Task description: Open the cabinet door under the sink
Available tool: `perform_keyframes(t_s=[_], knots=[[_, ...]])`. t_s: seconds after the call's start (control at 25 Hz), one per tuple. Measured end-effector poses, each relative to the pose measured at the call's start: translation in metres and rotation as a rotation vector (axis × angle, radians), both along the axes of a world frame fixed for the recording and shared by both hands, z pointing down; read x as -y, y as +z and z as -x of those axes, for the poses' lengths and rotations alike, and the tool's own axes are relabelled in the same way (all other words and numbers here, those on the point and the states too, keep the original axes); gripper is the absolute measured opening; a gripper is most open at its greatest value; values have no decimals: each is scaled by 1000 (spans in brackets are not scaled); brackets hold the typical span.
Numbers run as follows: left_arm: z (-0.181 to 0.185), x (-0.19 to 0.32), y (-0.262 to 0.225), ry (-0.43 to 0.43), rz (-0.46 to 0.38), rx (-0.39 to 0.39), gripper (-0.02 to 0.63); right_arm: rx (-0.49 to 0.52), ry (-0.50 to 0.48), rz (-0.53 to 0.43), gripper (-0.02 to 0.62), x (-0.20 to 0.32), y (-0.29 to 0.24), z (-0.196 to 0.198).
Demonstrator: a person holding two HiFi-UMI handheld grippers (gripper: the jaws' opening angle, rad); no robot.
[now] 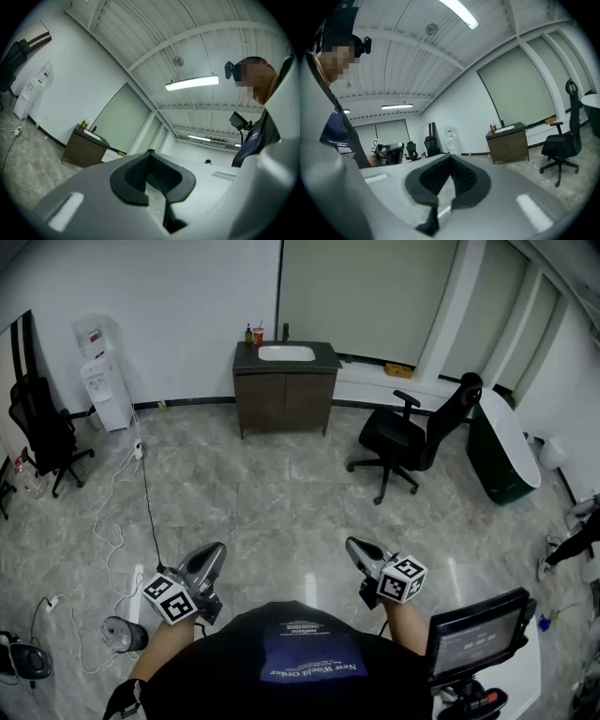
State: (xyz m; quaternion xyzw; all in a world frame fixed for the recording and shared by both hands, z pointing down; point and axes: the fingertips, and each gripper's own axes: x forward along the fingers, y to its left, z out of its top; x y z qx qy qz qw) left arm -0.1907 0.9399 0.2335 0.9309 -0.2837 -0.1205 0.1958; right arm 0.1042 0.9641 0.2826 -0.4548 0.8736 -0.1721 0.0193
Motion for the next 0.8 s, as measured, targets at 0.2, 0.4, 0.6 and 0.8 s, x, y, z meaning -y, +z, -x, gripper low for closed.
perform_keyframes(t_s=[0.2, 0.4, 0.6, 0.8], knots=[[2, 2, 0, 5, 0, 3, 0, 2, 1, 0, 0, 1, 1, 1], [0, 3, 0, 13, -2, 8, 0, -2, -2, -1, 0, 1, 2, 2], [4, 4, -2, 13, -6, -1, 0, -3, -3, 1, 0, 3, 0, 4], [7, 3, -2, 1, 6, -1, 0, 2, 9, 5, 0, 4, -2, 2]])
